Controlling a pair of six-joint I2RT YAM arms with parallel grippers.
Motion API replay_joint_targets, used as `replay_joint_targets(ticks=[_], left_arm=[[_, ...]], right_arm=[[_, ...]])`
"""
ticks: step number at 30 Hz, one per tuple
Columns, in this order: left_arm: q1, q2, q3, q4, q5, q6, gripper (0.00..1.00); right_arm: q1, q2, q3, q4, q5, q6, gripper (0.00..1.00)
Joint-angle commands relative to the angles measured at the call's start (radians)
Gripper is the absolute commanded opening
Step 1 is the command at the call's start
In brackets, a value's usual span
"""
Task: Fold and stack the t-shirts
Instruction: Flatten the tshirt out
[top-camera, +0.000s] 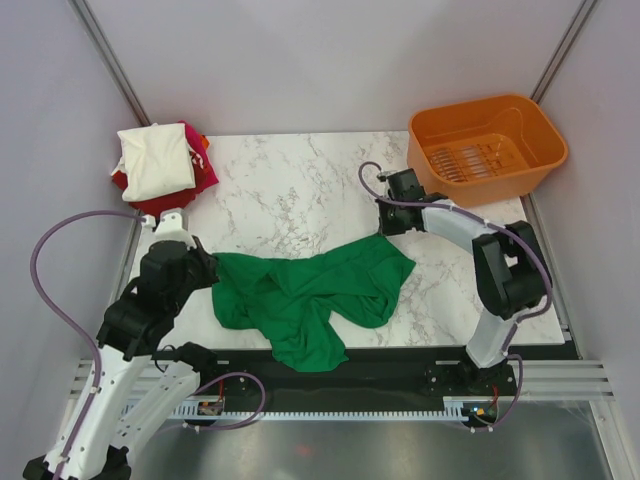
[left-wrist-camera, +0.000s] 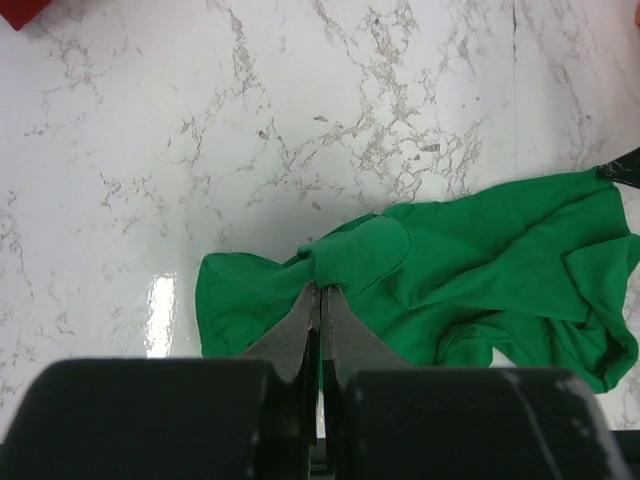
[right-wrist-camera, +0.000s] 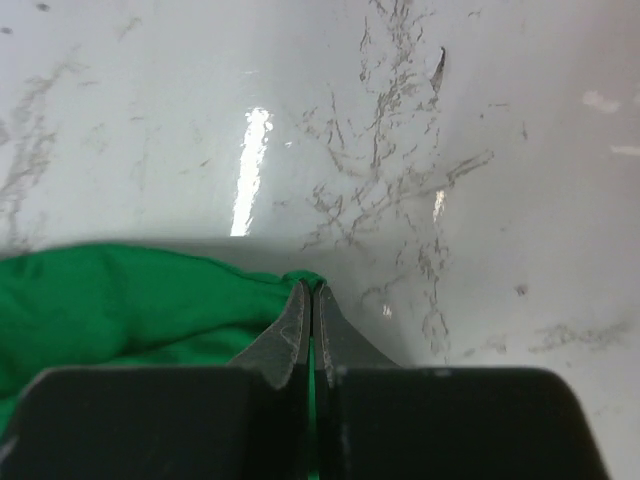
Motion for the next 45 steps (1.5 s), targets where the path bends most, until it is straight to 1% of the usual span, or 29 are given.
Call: replay_joint_targets(ticks=[1, 2, 3, 5, 6, 7, 8, 9, 10, 12, 13, 15, 16, 21, 22, 24, 25, 28, 30, 33, 35, 36, 38, 39, 40, 41, 43, 44, 45], left_arm=[[0.007, -0.003, 0.109, 0.041, -0.007, 0.067, 0.02], [0.007, 0.02, 0.17, 0.039, -0.014, 0.077, 0.02], [0.007, 0.032, 0.205, 0.036, -0.017, 0.099, 0.02], [0.007, 0.048, 0.31, 0.036, -0.007, 0.12, 0.02], [0.007, 0.054, 0.347, 0.038, 0.002, 0.142, 0.02], [0.007, 0.057, 0.42, 0.039, 0.022, 0.153, 0.02], [0.007, 0.06, 0.459, 0.038, 0.03, 0.163, 0.02], [0.007, 0.065, 0.497, 0.039, 0.041, 0.188, 0.02], [0.007, 0.075, 0.576, 0.038, 0.073, 0.2, 0.02], [0.007, 0.086, 0.65, 0.038, 0.114, 0.237, 0.02], [0.007, 0.095, 0.719, 0.038, 0.163, 0.246, 0.02], [0.007, 0.104, 0.785, 0.038, 0.229, 0.287, 0.02], [0.007, 0.106, 0.845, 0.038, 0.281, 0.298, 0.02], [0.012, 0.109, 1.017, 0.035, 0.436, 0.37, 0.02], [0.012, 0.111, 1.061, 0.035, 0.481, 0.373, 0.02], [0.012, 0.115, 1.097, 0.039, 0.535, 0.377, 0.02], [0.012, 0.121, 1.129, 0.042, 0.592, 0.375, 0.02], [0.012, 0.164, 1.18, 0.059, 0.682, 0.369, 0.02], [0.01, 0.198, 1.191, 0.062, 0.687, 0.393, 0.02], [0.01, 0.258, 1.143, 0.108, 0.667, 0.444, 0.02], [0.01, 0.302, 1.085, 0.178, 0.635, 0.47, 0.02], [0.01, 0.325, 1.074, 0.193, 0.616, 0.517, 0.02], [0.01, 0.416, 1.048, 0.231, 0.543, 0.583, 0.02], [0.01, 0.454, 1.046, 0.24, 0.527, 0.605, 0.02], [0.012, 0.548, 1.051, 0.249, 0.498, 0.623, 0.02], [0.015, 0.596, 1.062, 0.259, 0.492, 0.64, 0.02], [0.053, 0.713, 1.112, 0.271, 0.501, 0.666, 0.02], [0.106, 0.843, 1.137, 0.277, 0.522, 0.663, 0.02], [0.134, 0.912, 1.193, 0.28, 0.567, 0.659, 0.02]], right_arm=[[0.005, -0.222, 0.052, -0.057, -0.044, 0.014, 0.0], [0.005, -0.267, 0.074, -0.087, -0.051, 0.017, 0.0], [0.005, -0.36, 0.087, -0.104, -0.054, 0.02, 0.0], [0.004, -0.454, 0.122, -0.133, -0.065, 0.034, 0.0], [0.005, -0.542, 0.133, -0.158, -0.074, 0.037, 0.0], [0.005, -0.586, 0.15, -0.169, -0.091, 0.037, 0.0], [0.005, -0.626, 0.159, -0.178, -0.125, 0.037, 0.0], [0.005, -0.703, 0.168, -0.204, -0.137, 0.037, 0.0], [0.005, -0.738, 0.176, -0.215, -0.152, 0.037, 0.0], [0.005, -0.848, 0.196, -0.244, -0.186, 0.034, 0.0], [0.005, -0.886, 0.199, -0.247, -0.197, 0.033, 0.0], [0.004, -0.996, 0.207, -0.251, -0.232, 0.028, 0.0], [0.005, -1.032, 0.213, -0.251, -0.243, 0.028, 0.0], [0.005, -1.241, 0.257, -0.265, -0.291, 0.031, 0.0], [0.005, -1.262, 0.268, -0.267, -0.289, 0.034, 0.0], [0.005, -1.305, 0.315, -0.274, -0.271, 0.043, 0.0], [0.005, -1.312, 0.356, -0.278, -0.252, 0.051, 0.0], [0.005, -1.301, 0.435, -0.282, -0.222, 0.059, 0.0], [0.005, -1.249, 0.467, -0.305, -0.141, 0.047, 0.0], [0.007, -1.139, 0.467, -0.321, -0.001, -0.004, 0.0], [0.007, -1.065, 0.455, -0.314, 0.048, -0.027, 0.0], [0.005, -0.993, 0.443, -0.298, 0.097, -0.029, 0.0], [0.007, -0.924, 0.403, -0.223, 0.133, -0.033, 0.0], [0.007, -0.855, 0.386, -0.195, 0.175, -0.038, 0.0], [0.005, -0.815, 0.374, -0.173, 0.202, -0.042, 0.0], [0.004, -0.725, 0.378, -0.147, 0.226, -0.047, 0.0], [-0.021, -0.631, 0.395, -0.118, 0.268, -0.059, 0.0], [-0.036, -0.532, 0.403, -0.091, 0.269, -0.059, 0.0], [-0.053, -0.484, 0.411, -0.074, 0.263, -0.05, 0.0]])
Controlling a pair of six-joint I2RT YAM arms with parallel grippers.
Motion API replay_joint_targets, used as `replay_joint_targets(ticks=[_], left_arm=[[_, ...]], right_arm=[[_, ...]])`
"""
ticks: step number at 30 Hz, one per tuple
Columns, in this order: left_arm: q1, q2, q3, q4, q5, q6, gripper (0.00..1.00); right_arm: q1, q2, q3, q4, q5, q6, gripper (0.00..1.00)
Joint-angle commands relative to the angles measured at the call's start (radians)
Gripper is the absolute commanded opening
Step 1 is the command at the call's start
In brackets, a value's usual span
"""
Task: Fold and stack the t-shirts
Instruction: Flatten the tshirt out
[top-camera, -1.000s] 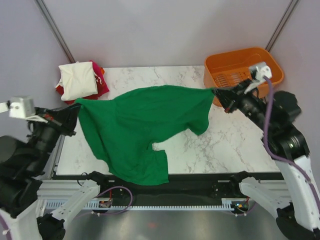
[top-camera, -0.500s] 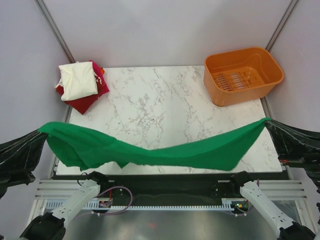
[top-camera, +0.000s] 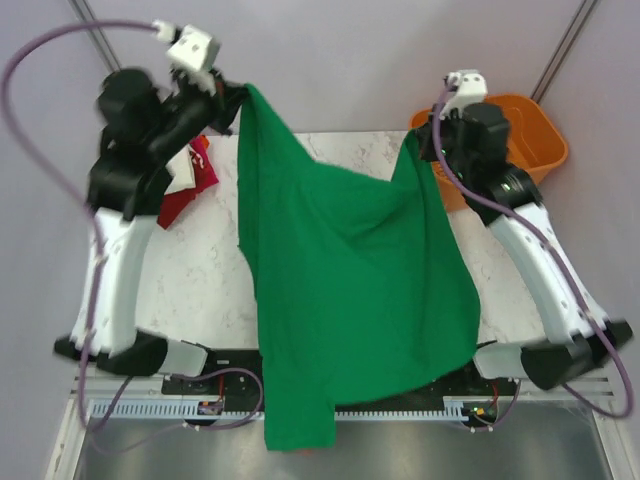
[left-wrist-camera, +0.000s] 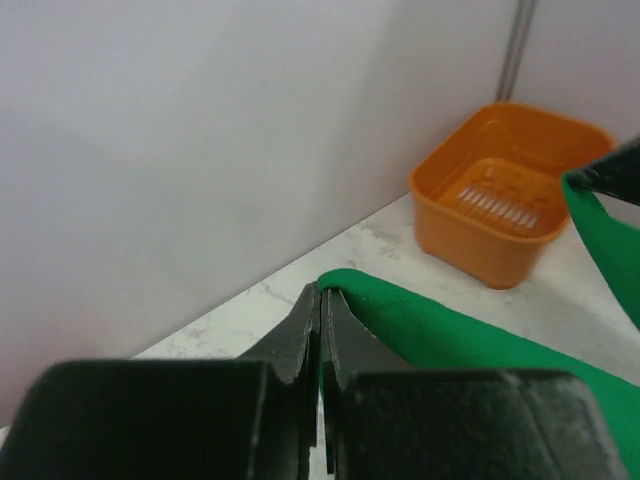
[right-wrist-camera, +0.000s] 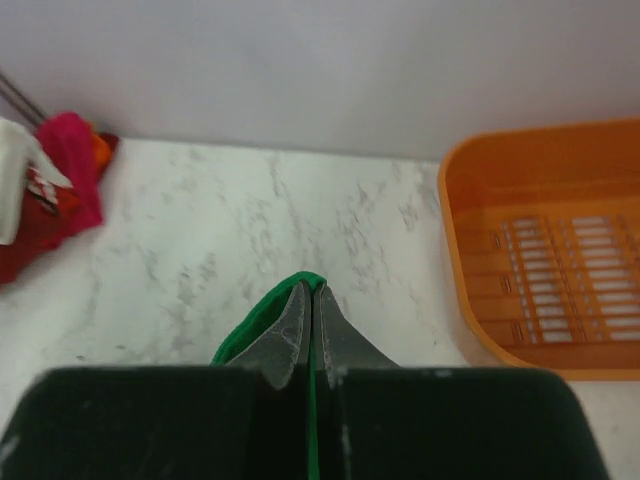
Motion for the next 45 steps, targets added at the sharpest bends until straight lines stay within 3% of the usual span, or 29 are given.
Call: replay_joint_targets(ticks=[1, 3, 4, 5, 6, 7, 8, 10, 12, 18, 21, 25, 29, 30, 36, 37, 39, 45], left_arm=[[0.1, 0.262, 0.106, 0.044, 0.007, 0.082, 0.02], [0.155, 0.5, 0.209, 0.044, -0.004, 0.099, 0.04], [0.172, 0.588, 0.247, 0.044, -0.068, 0.09, 0.11], [0.213, 0.662, 0.283, 0.043, -0.088, 0.035, 0.45], [0.235, 0.79, 0.309, 0.046, -0.09, 0.003, 0.6], [0.255, 0.849, 0.364, 0.041, -0.117, -0.042, 0.71], [0.296, 0.897, 0.387, 0.035, -0.11, -0.144, 0.99], [0.321, 0.965, 0.384, 0.014, -0.016, -0.194, 1.0], [0.318, 0.956, 0.331, 0.0, -0.036, -0.202, 1.0], [0.309, 0.705, 0.123, -0.005, -0.142, -0.223, 1.0], [0.309, 0.551, -0.018, -0.013, -0.246, -0.249, 1.0], [0.277, 0.367, -0.242, -0.06, -0.245, -0.324, 0.92], [0.176, 0.134, -0.58, -0.068, -0.267, -0.512, 0.9], [0.168, 0.03, -0.722, -0.077, -0.258, -0.557, 0.89], [0.033, -0.243, -1.149, -0.177, -0.193, -0.798, 0.9], [0.007, -0.306, -1.186, -0.192, -0.189, -0.829, 0.96], [-0.081, -0.359, -1.277, -0.201, -0.22, -0.947, 0.96], [-0.181, -0.403, -1.415, -0.201, -0.22, -0.947, 0.96]], right_arm=[[-0.072, 0.163, 0.023, 0.085, 0.079, -0.013, 0.0], [-0.089, 0.305, 0.046, 0.107, 0.09, -0.007, 0.0], [-0.103, 0.348, 0.066, 0.117, 0.079, -0.002, 0.01], [-0.107, 0.432, 0.089, 0.102, 0.067, 0.0, 0.19], [-0.114, 0.467, 0.109, 0.091, 0.067, 0.004, 0.76], [-0.114, 0.492, 0.139, 0.081, 0.075, 0.003, 0.92], [-0.117, 0.521, 0.144, 0.079, 0.09, 0.004, 0.98], [-0.115, 0.526, 0.146, 0.081, 0.096, 0.006, 0.98], [-0.114, 0.506, 0.137, 0.091, 0.079, 0.007, 0.98], [-0.098, 0.384, 0.066, 0.107, 0.039, 0.055, 0.98], [-0.083, 0.305, -0.015, 0.113, 0.018, 0.067, 0.98], [-0.057, 0.215, -0.212, 0.113, -0.076, 0.095, 0.98], [-0.042, 0.066, -0.42, 0.104, -0.025, 0.156, 0.98], [-0.032, 0.04, -0.498, 0.102, -0.022, 0.18, 0.98], [0.038, -0.117, -0.699, 0.053, 0.029, 0.237, 0.98], [0.046, -0.13, -0.715, 0.052, 0.03, 0.239, 0.98], [0.049, -0.157, -0.742, 0.053, 0.03, 0.237, 0.98], [0.049, -0.163, -0.738, 0.044, 0.009, 0.204, 0.98]])
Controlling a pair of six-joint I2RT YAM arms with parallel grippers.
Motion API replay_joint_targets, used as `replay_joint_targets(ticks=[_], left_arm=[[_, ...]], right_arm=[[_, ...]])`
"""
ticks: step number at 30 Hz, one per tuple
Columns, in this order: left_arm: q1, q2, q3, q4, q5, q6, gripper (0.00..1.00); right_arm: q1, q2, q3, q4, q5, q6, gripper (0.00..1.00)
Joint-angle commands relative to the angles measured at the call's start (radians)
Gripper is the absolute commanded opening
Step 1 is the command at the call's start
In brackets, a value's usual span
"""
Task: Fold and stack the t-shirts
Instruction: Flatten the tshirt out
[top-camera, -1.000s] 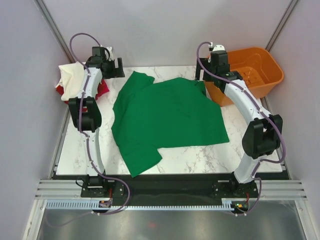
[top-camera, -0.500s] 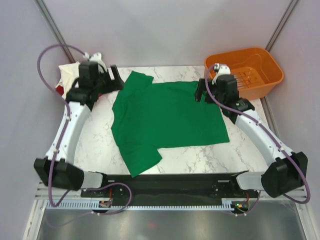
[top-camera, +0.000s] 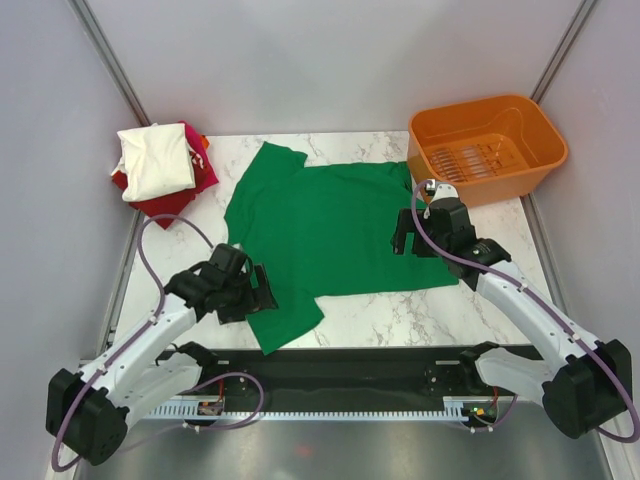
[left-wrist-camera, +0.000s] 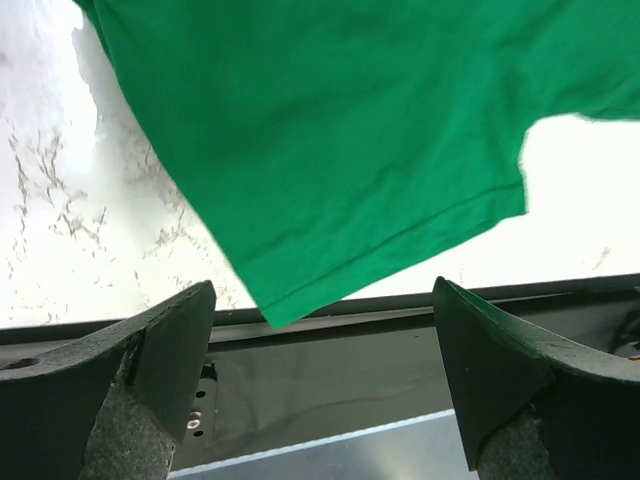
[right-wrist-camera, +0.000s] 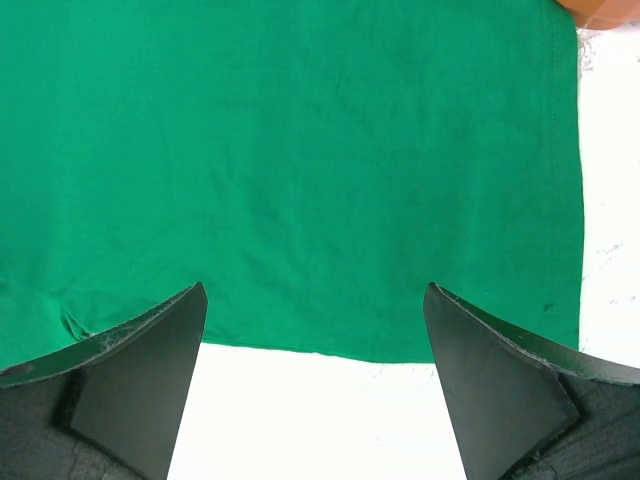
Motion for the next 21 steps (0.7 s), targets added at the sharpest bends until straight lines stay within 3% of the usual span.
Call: replay_joint_targets(ticks=[1, 3, 4, 7, 10, 21], left_arm=[[-0.065, -0.013, -0.047, 0.012, -0.007, -0.087, 0.96], [-0.117, -0.031, -0.071, -0.004, -0.054, -0.174, 0.93], [-0.172, -0.037, -0.079, -0.005, -0.055, -0.384, 0.77], [-0.299, -0.028, -0.108, -0.009, -0.085, -0.475, 0.74], [-0.353, 0.015, -0.139, -0.008, -0.139, -0.524, 0.74], [-0.39, 0.138, -0.148, 0.003, -0.197, -0.532, 0.74]], right_arm=[[0.001, -0.019, 0.008, 0.008, 0.007, -0.012, 0.98], [0.003, -0.024, 0.004, 0.004, 0.009, -0.026, 0.98], [0.003, -0.032, 0.002, -0.001, 0.015, -0.025, 0.98], [0.001, -0.032, -0.004, -0.002, 0.012, -0.029, 0.98], [0.001, -0.022, -0.004, -0.002, 0.001, -0.029, 0.98], [0.001, -0.018, -0.007, -0.012, 0.013, -0.041, 0.98]])
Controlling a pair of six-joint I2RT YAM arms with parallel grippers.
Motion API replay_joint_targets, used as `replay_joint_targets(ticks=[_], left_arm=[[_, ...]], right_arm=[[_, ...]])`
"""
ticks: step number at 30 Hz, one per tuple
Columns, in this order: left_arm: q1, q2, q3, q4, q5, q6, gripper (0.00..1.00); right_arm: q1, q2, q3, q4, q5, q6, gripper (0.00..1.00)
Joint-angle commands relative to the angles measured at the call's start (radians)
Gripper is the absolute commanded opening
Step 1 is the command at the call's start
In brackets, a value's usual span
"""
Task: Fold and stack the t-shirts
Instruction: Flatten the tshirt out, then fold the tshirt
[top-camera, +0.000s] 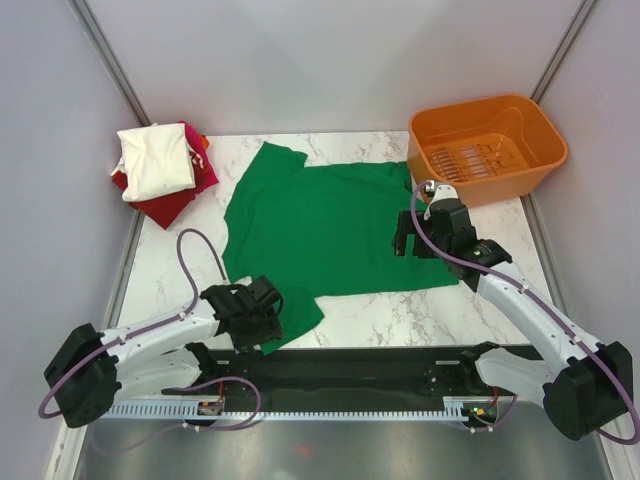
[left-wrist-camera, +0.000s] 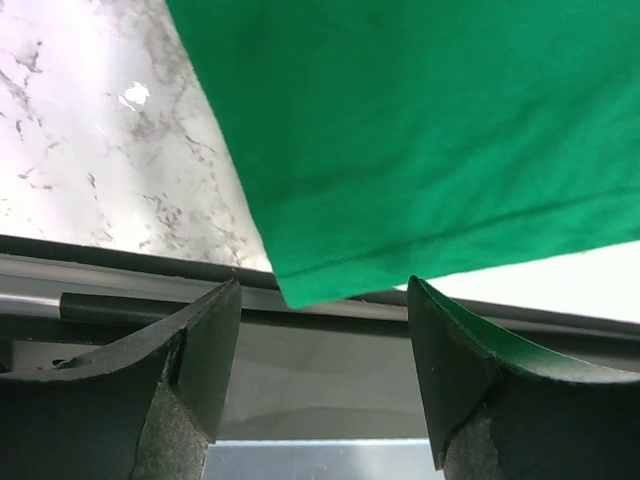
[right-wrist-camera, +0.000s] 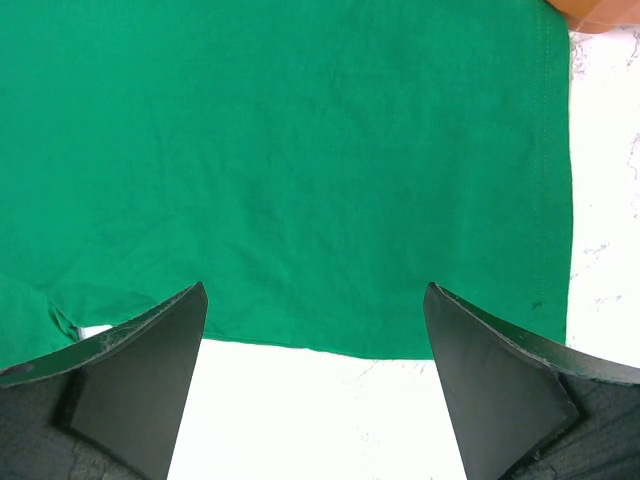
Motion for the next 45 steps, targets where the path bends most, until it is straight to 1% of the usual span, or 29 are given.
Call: replay_joint_targets(ticks=[1, 5, 7, 8, 9, 11, 12, 13, 14, 15, 17, 19, 21, 22, 25, 27, 29, 31, 32, 34, 35, 38, 42, 44, 45], left_arm=[[-0.018, 0.048, -0.025, 0.023, -0.062, -0.066, 0.73], [-0.042, 0.081, -0.008, 0.025, -0.106, -0.089, 0.69], [-0.042, 0.086, -0.004, 0.028, -0.121, -0.095, 0.63], [-0.042, 0.089, -0.001, 0.028, -0.138, -0.097, 0.58], [-0.044, 0.092, 0.001, 0.026, -0.147, -0.097, 0.51], [-0.042, 0.1, 0.006, 0.028, -0.173, -0.095, 0.44], [-0.042, 0.103, 0.007, 0.026, -0.181, -0.095, 0.33], [-0.042, 0.101, 0.01, 0.028, -0.19, -0.094, 0.28], [-0.042, 0.098, 0.012, 0.025, -0.201, -0.089, 0.08], [-0.042, 0.091, 0.013, 0.021, -0.204, -0.086, 0.02], [-0.041, 0.063, 0.03, -0.02, -0.21, -0.094, 0.02], [-0.041, -0.027, 0.062, -0.119, -0.215, -0.123, 0.02], [-0.041, -0.11, 0.088, -0.193, -0.241, -0.161, 0.02], [-0.041, -0.201, 0.122, -0.283, -0.278, -0.17, 0.02], [-0.042, -0.321, 0.188, -0.443, -0.344, -0.247, 0.02], [-0.041, -0.351, 0.188, -0.437, -0.33, -0.232, 0.02], [-0.041, -0.365, 0.199, -0.512, -0.338, -0.27, 0.02], [-0.042, -0.397, 0.234, -0.593, -0.354, -0.36, 0.02], [-0.042, -0.458, 0.245, -0.65, -0.383, -0.399, 0.02], [-0.042, -0.552, 0.271, -0.66, -0.426, -0.433, 0.02], [-0.042, -0.566, 0.285, -0.681, -0.439, -0.443, 0.02], [-0.042, -0.554, 0.332, -0.701, -0.467, -0.405, 0.02], [-0.042, -0.52, 0.314, -0.686, -0.448, -0.401, 0.02], [-0.041, -0.521, 0.315, -0.68, -0.453, -0.391, 0.02], [-0.041, -0.523, 0.315, -0.675, -0.456, -0.391, 0.02]], right_arm=[[0.003, -0.006, -0.005, 0.001, 0.008, -0.01, 0.98], [0.001, 0.005, -0.003, 0.001, 0.001, -0.01, 0.98], [0.003, 0.01, -0.003, 0.001, 0.0, -0.01, 0.98], [0.003, 0.01, -0.003, -0.002, 0.0, -0.011, 0.98], [0.003, 0.008, -0.003, -0.001, 0.0, -0.011, 0.98], [0.003, 0.008, -0.005, -0.002, 0.0, -0.013, 0.98], [0.003, 0.008, -0.005, -0.004, 0.003, -0.013, 0.98], [0.003, 0.008, -0.007, -0.007, 0.004, -0.011, 0.98], [0.003, 0.007, -0.013, -0.01, 0.009, -0.007, 0.98], [0.003, 0.004, -0.019, -0.008, 0.017, 0.01, 0.98], [0.001, -0.001, -0.042, -0.008, -0.003, 0.064, 0.98], [0.001, -0.004, -0.06, -0.013, -0.029, 0.119, 0.98], [0.001, -0.021, -0.095, -0.042, -0.012, 0.166, 0.98], [0.003, -0.032, -0.132, -0.048, 0.001, 0.223, 0.98], [0.001, -0.091, -0.19, -0.066, 0.058, 0.301, 0.98], [0.003, -0.13, -0.24, -0.077, 0.09, 0.354, 0.98], [0.001, -0.144, -0.27, -0.091, 0.11, 0.374, 0.98], [0.003, -0.139, -0.28, -0.12, 0.129, 0.389, 0.98], [0.001, -0.136, -0.28, -0.137, 0.136, 0.397, 0.98], [0.001, -0.145, -0.284, -0.175, 0.133, 0.42, 0.98], [0.001, -0.154, -0.289, -0.182, 0.129, 0.43, 0.98], [0.003, -0.212, -0.306, -0.212, 0.087, 0.473, 0.98], [0.001, -0.268, -0.326, -0.261, 0.064, 0.506, 0.98], [0.001, -0.283, -0.342, -0.274, 0.028, 0.513, 0.97], [0.001, -0.288, -0.349, -0.278, 0.017, 0.519, 0.96]])
